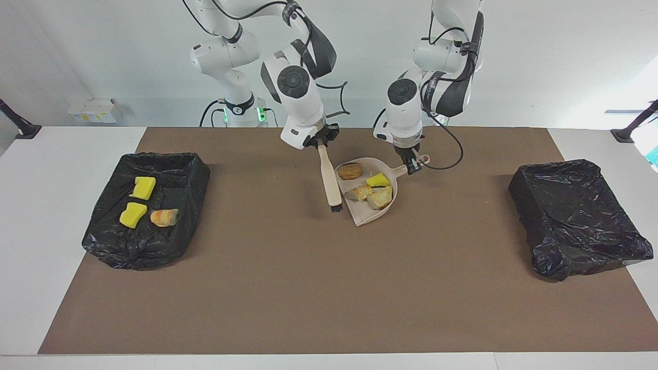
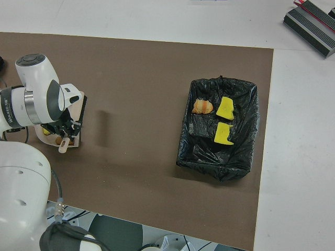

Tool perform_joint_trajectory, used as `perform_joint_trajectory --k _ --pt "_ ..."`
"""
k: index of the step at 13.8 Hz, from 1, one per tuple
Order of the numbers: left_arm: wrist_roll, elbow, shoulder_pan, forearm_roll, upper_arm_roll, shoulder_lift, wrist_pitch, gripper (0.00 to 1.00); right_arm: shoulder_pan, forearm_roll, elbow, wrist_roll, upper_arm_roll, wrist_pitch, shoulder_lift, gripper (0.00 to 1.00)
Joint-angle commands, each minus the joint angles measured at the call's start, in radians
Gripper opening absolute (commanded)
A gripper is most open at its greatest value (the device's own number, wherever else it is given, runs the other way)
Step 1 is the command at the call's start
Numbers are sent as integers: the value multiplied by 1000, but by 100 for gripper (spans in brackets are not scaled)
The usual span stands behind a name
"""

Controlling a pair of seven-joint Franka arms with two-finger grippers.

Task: Sweep and dump trash in bin
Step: 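Carry the loaded dustpan to the bin nearest the left gripper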

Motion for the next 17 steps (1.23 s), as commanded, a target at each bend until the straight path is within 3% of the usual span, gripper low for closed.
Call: perform_joint_trajectory --k 1,4,8,17 --pt "99 54 51 -10 -1 3 -11 0 6 -77 -4 14 14 -77 -51 0" --pt "162 63 136 -10 2 -32 -11 0 80 -82 -30 151 24 -53 -82 0" --pt "400 133 313 -10 2 -67 -40 0 137 -82 -76 253 25 79 -84 0" --pt "820 360 731 -4 2 -11 -60 0 356 -119 -90 560 24 332 126 0"
